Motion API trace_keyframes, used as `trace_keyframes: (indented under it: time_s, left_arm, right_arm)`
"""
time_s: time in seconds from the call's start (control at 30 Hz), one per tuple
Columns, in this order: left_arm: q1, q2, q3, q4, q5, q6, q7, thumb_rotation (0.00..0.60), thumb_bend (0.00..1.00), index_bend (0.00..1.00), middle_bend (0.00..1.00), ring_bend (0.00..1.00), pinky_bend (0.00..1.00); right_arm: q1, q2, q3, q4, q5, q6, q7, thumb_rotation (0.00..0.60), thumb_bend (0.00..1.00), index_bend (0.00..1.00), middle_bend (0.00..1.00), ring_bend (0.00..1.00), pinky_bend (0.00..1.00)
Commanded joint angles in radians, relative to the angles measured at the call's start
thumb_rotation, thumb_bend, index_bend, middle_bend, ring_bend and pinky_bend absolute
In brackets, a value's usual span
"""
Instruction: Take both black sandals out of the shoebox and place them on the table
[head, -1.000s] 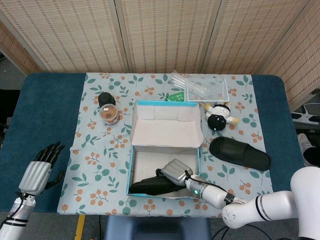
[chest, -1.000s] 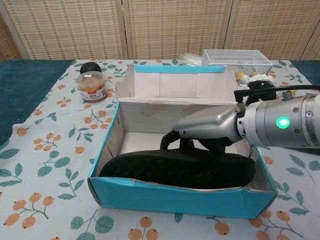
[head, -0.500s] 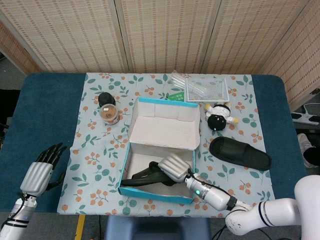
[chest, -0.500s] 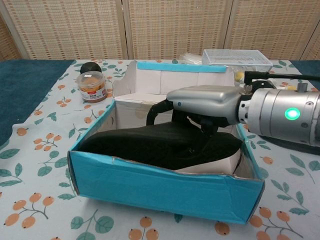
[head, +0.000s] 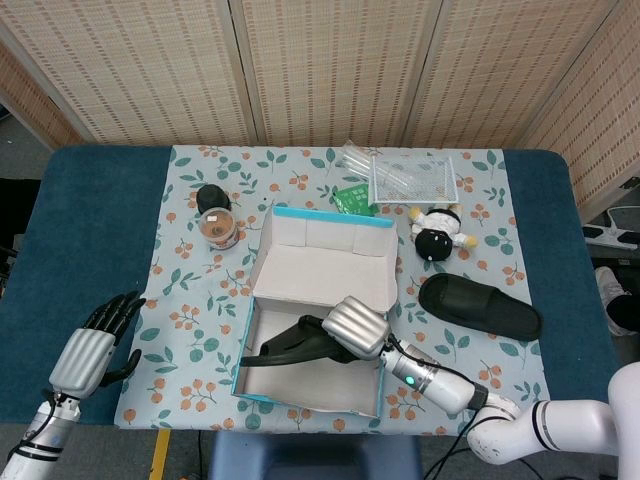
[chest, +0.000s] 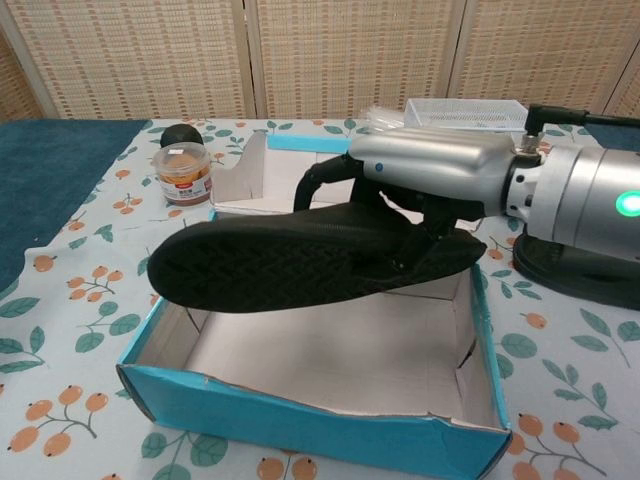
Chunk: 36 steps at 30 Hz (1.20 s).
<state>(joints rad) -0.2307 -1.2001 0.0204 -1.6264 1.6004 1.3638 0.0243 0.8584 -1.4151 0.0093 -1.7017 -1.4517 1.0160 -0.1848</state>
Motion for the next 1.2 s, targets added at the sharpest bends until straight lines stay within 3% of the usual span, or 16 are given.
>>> trace_keyframes:
  time_s: [0.03, 0.23, 0.5, 0.7, 0.9, 1.03, 1.2]
  left_arm:
    - [0.000, -0.002, 0.010, -0.006, 0.015, 0.004, 0.003, 0.600, 0.45, 0.00, 0.00, 0.00, 0.14]
    - [-0.001, -0.004, -0.001, 0.007, -0.012, -0.002, 0.008, 0.600, 0.45, 0.00, 0.00, 0.00, 0.14]
    - [0.000, 0.000, -0.012, 0.019, -0.037, -0.008, 0.005, 0.600, 0.45, 0.00, 0.00, 0.00, 0.14]
    - [-0.003, -0.008, -0.011, 0.020, -0.041, -0.016, 0.014, 0.600, 0.45, 0.00, 0.00, 0.00, 0.14]
    - [-0.010, -0.025, -0.006, 0.024, -0.045, -0.038, 0.030, 0.600, 0.46, 0.00, 0.00, 0.00, 0.14]
    - [-0.018, -0.036, -0.006, 0.026, -0.051, -0.056, 0.041, 0.600, 0.45, 0.00, 0.00, 0.00, 0.14]
    - [-0.025, -0.046, -0.003, 0.030, -0.052, -0.069, 0.042, 0.600, 0.45, 0.00, 0.00, 0.00, 0.14]
  right_arm:
    - [-0.022, 0.000, 0.013, 0.007, -0.022, 0.023, 0.049, 0.600, 0.28, 1.00, 0.95, 0.73, 0.86]
    - [-0.072, 0.069, 0.025, -0.040, -0.116, 0.135, 0.124, 0.600, 0.28, 1.00, 0.95, 0.73, 0.86]
    - [-0.233, 0.264, 0.016, -0.125, -0.266, 0.431, 0.172, 0.600, 0.28, 1.00, 0.95, 0.73, 0.85]
    - [-0.352, 0.429, -0.065, -0.142, -0.279, 0.463, 0.089, 0.600, 0.28, 1.00, 0.95, 0.71, 0.84]
    - [-0.493, 0.401, -0.137, 0.003, -0.296, 0.531, 0.053, 0.600, 0.28, 0.96, 0.95, 0.69, 0.83]
    - [-0.550, 0.327, -0.147, 0.136, -0.313, 0.550, -0.025, 0.600, 0.28, 0.92, 0.95, 0.67, 0.83]
    - [-0.571, 0.243, -0.144, 0.239, -0.274, 0.474, -0.077, 0.600, 0.27, 0.88, 0.94, 0.66, 0.82]
